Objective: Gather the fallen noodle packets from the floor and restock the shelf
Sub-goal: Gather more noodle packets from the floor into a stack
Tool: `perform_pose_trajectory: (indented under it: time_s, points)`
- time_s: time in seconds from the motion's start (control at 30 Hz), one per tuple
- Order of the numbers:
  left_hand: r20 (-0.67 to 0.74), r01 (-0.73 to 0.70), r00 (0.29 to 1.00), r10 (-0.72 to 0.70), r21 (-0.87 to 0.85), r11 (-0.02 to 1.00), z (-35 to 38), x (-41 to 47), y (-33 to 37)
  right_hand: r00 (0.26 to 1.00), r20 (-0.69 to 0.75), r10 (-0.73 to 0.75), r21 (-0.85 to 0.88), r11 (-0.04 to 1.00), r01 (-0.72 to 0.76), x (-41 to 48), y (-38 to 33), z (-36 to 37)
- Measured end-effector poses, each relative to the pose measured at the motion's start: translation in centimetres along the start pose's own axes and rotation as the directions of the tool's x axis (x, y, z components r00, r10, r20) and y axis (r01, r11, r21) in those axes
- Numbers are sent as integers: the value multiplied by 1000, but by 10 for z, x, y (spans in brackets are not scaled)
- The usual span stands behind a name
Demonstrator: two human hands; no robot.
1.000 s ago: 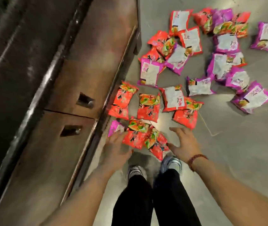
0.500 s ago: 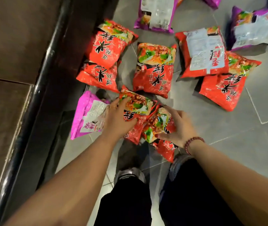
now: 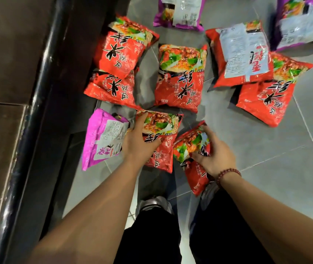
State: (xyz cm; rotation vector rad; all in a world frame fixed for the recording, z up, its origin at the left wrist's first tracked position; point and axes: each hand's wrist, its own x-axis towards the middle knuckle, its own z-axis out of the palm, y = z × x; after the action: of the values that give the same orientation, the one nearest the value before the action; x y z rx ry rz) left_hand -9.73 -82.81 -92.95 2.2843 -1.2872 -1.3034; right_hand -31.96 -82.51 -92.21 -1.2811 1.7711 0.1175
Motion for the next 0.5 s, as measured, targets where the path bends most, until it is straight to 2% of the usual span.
perform_pose_trajectory:
  time_s: [0.13,0.27,0.5]
  points:
    - [-7,-9,1000,9,8,1000,-13,-28,24,979,-166,120,302,951,-66,-22,-6,-35]
    - [-23,29,999,-33,-175,984,-42,-72,75,942,-279,188,578,816,8,-57,-32,-87]
    - [-35,-10,999,-5,-412,911,-143,-159,181,942,-318,110,722,672,165,-148,-114,-195]
